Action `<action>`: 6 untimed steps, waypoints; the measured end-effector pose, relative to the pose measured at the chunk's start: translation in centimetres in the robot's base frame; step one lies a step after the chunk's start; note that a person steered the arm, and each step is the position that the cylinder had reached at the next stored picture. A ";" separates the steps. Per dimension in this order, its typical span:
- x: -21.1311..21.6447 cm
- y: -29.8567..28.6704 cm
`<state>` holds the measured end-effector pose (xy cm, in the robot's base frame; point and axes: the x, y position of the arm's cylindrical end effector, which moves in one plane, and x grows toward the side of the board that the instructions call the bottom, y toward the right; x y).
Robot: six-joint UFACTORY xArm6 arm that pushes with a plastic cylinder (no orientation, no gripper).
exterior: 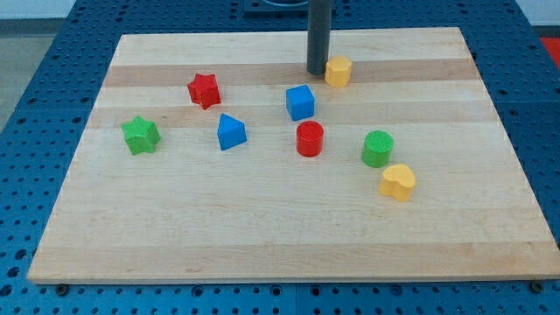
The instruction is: Slide blue cube above to the red circle
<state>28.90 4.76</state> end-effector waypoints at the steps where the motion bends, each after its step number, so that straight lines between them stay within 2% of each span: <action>1: 0.0 0.7; 3: 0.5 -0.3; 5: 1.8 -8.0; 6: 2.9 -9.3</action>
<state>31.81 -4.56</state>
